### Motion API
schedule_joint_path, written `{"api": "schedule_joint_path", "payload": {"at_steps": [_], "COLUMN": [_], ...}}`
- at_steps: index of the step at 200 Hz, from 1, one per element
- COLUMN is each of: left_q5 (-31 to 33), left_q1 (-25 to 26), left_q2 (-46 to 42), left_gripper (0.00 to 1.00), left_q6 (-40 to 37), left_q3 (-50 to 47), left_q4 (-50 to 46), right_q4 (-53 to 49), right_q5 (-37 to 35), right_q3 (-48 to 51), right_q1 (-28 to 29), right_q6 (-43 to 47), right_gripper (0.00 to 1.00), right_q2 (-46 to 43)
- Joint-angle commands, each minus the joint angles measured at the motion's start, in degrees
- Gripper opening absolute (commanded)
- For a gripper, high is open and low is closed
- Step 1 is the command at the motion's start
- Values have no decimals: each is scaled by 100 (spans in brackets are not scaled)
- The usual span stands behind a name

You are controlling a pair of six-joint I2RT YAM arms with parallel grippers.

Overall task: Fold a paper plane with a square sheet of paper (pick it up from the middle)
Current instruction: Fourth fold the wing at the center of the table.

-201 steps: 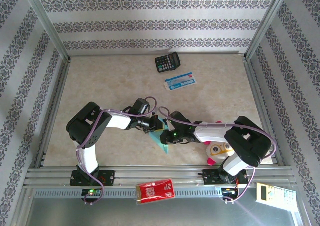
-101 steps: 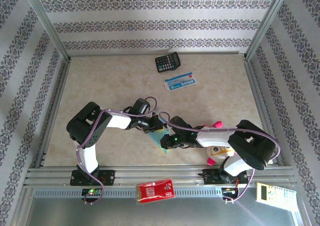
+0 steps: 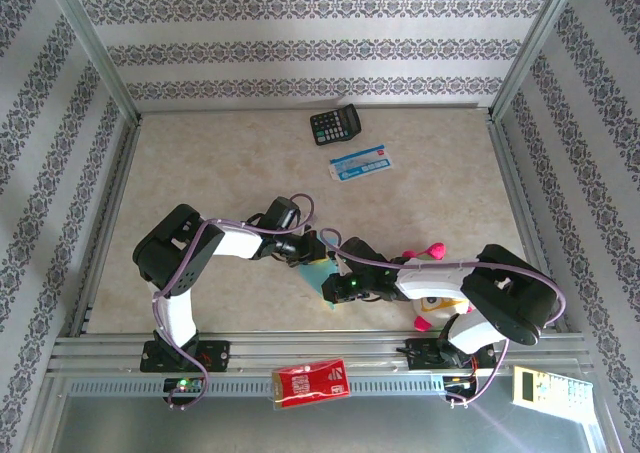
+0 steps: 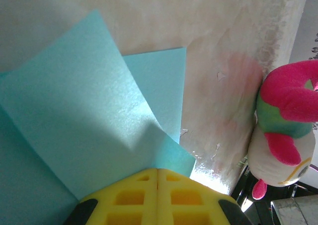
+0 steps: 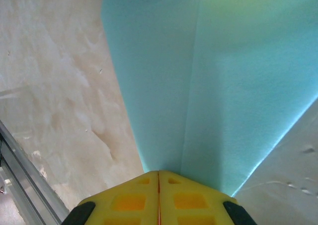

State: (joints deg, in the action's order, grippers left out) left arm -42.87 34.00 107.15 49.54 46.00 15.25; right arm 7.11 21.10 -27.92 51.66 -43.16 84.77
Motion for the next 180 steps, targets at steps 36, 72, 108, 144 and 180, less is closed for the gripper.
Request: {"api": "schedule_joint_path", "payload": {"at_steps": [36, 72, 108, 144, 180], "left_q5": [639, 648, 647, 666, 694], "left_q1": [-86, -95, -95, -104, -113], "left_q2": [262, 260, 252, 226, 214], "left_gripper": [0, 0, 0, 0, 0], "left_q6": [-269, -281, -278, -293, -322], "left_q3": [-126, -107, -105, -91, -76], "left_q4": [-615, -663, -663, -714, -771], "right_q4": [-1047, -1142, -1259, -1377, -1431], "right_q5": [333, 368, 379, 381, 385], "right_q3": [296, 321, 374, 406, 476], "right_q1": [203, 227, 262, 297, 343], "right_q6": [53, 86, 88, 97, 81], "right_gripper": [8, 8, 7, 7, 7], "right_q2": [-103, -180, -289, -393, -462]}}
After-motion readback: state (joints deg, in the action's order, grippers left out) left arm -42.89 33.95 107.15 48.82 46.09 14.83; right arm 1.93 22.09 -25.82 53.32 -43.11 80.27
